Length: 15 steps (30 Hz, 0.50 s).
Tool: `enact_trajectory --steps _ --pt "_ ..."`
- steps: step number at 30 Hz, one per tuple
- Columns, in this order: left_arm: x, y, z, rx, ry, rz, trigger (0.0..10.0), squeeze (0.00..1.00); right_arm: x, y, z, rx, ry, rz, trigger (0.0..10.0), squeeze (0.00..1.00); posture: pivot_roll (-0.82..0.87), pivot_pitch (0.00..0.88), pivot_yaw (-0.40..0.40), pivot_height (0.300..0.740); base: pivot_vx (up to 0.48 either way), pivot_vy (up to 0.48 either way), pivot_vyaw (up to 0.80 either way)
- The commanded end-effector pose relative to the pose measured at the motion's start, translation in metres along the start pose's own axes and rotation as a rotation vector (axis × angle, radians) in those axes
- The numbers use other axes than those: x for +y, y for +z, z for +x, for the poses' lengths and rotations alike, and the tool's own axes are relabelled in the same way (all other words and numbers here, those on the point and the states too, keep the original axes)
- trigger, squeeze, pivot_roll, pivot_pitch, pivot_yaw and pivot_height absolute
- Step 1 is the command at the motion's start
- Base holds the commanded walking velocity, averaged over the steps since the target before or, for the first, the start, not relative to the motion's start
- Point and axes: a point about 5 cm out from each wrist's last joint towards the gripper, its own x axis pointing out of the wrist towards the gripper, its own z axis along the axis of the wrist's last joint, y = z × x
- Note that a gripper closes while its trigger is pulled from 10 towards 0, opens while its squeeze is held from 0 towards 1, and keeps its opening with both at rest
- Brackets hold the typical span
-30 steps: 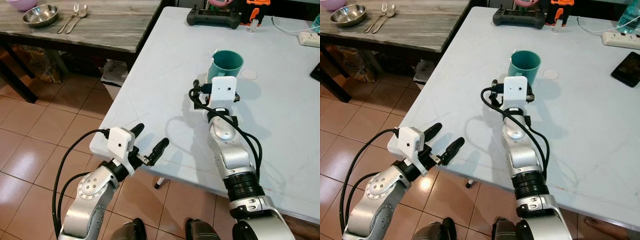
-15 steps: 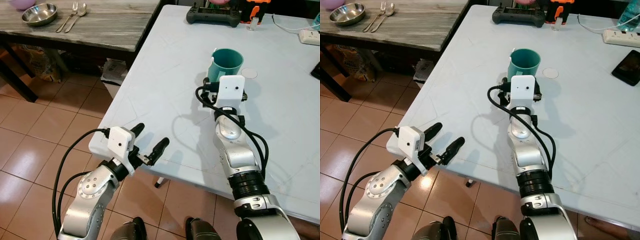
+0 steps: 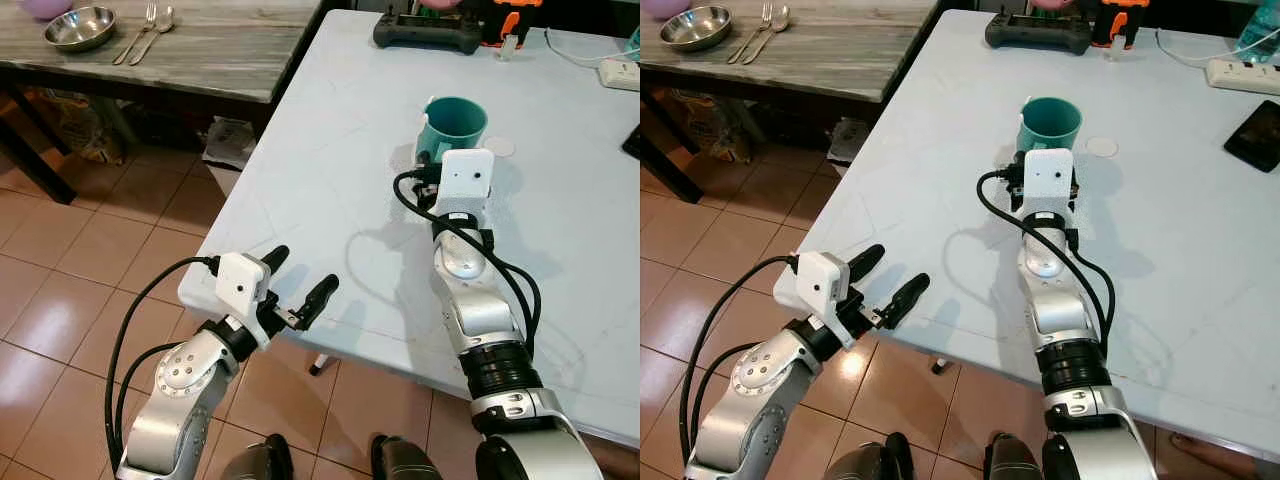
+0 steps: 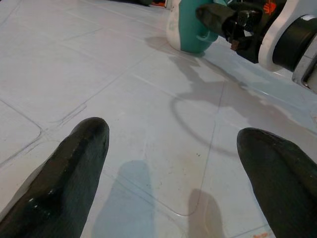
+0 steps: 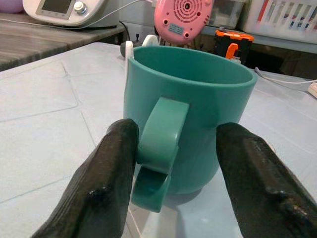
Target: Setting the table
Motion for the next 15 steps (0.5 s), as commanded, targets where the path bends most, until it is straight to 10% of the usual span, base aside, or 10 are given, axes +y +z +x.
enact_trajectory --steps 1,15 --pt "0.0013 -0.0019 -0.0015 0.007 0.004 -0.003 10.0 0.0 -0.0006 0.0025 0.0017 -0.012 -0.008 0.002 0.0 0.0 -0.18 0.234 0.06 0.74 0.0 0.0 0.0" --pt "0.0013 -0.0023 -0.0014 0.007 0.007 -0.005 10.0 0.0 -0.0014 0.0012 0.0013 -0.013 -0.01 0.0 0.0 0.0 -0.18 0.234 0.061 0.74 0.0 0.0 0.0"
